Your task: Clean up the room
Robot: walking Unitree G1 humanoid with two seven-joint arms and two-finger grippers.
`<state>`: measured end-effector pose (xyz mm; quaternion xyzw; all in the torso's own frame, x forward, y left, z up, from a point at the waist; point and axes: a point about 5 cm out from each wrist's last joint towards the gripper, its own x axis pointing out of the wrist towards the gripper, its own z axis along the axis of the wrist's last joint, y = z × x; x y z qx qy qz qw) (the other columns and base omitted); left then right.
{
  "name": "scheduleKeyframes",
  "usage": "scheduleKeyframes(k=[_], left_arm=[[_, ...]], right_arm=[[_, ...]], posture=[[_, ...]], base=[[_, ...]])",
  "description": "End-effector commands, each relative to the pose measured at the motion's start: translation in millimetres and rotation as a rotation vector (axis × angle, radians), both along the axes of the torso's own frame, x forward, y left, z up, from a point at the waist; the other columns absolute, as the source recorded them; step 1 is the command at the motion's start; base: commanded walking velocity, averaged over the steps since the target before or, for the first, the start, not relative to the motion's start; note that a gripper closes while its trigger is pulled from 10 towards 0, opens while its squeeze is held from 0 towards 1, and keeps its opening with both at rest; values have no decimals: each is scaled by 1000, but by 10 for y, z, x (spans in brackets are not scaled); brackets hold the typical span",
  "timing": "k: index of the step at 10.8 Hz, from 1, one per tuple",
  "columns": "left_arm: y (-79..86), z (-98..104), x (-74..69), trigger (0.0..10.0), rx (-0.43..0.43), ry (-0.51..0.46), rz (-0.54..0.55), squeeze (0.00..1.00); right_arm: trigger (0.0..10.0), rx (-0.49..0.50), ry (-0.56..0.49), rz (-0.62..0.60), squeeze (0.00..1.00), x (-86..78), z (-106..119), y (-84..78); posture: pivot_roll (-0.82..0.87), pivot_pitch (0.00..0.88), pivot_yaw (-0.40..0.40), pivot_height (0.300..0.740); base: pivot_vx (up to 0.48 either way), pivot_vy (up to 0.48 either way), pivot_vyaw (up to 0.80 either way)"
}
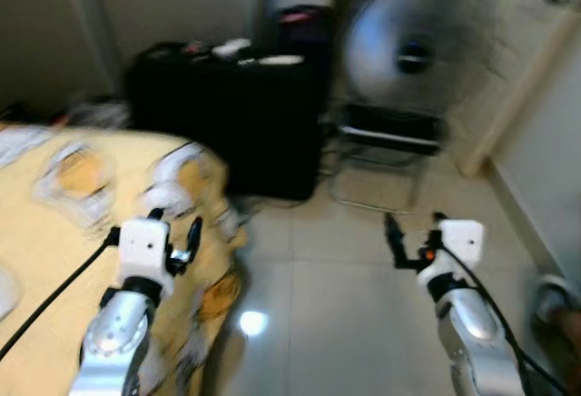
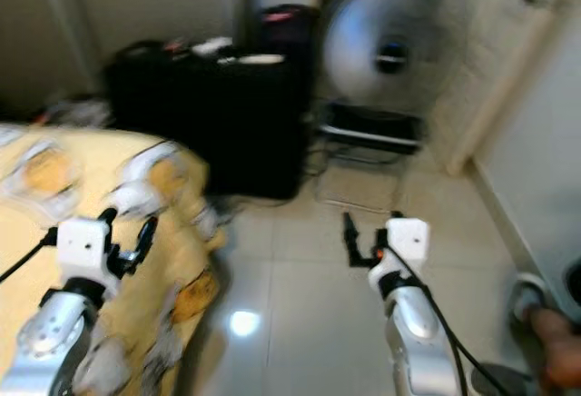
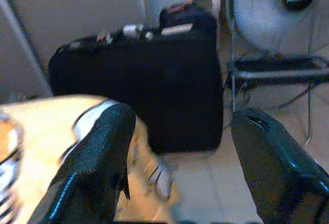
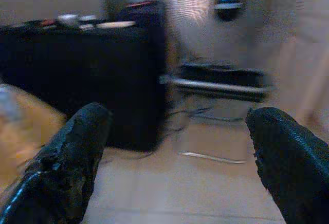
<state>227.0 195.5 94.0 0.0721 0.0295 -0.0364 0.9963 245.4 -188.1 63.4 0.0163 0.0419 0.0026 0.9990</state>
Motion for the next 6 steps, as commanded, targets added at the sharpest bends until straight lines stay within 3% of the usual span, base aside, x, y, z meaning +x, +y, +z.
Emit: scheduleKeyframes(k=[1,6], left_arm=[[-10,-29,-13,10000,-3,0,11,0],[-20,-137,-59,10000,1,26,-24,0]], right_arm=[[10000,-37,-28,-61,0,19,40,-101],[10000,-45,-31,-74,0,65,37,-145]], posture=[[-12,0,-5,740],[-9,0,-2,740]], base=[[428,0,0],[431,0,0]])
